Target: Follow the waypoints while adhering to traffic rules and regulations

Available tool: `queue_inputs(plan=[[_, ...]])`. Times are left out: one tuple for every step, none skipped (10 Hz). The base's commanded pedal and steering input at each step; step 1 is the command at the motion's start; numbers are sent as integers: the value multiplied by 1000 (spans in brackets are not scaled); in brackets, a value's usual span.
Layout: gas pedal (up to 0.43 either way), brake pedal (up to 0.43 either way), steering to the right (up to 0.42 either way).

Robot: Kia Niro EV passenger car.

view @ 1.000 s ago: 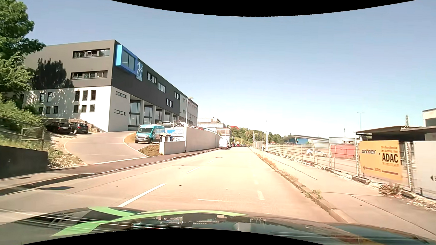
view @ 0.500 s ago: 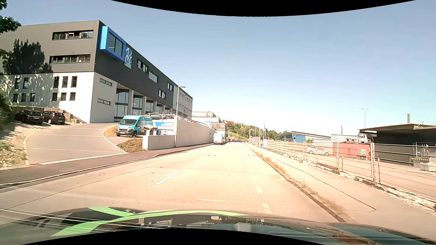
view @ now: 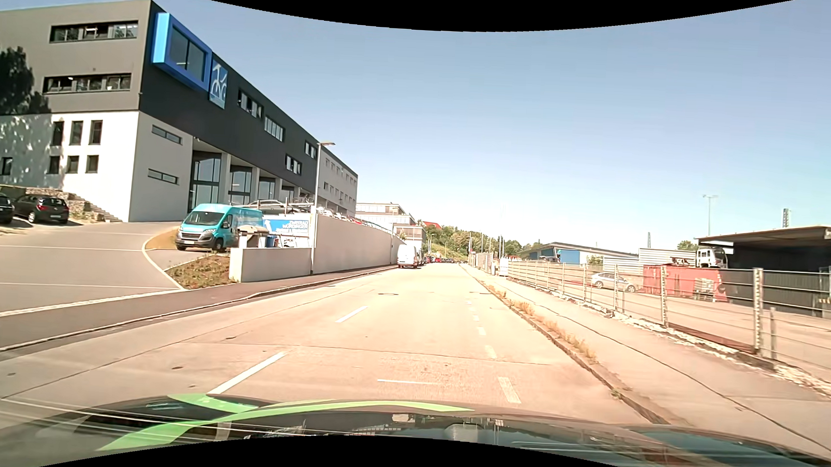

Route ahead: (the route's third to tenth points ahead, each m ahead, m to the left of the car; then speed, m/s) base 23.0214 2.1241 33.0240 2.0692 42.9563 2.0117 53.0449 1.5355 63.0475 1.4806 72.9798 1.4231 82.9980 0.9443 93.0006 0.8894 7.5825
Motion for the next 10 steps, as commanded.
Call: queue_inputs(plan=[[240,0,7],[240,0,7],[240,0,9],[240,0,11],[240,0,11],[240,0,11],[240,0,11],[240,0,10],[240,0,11],[240,0,12]])
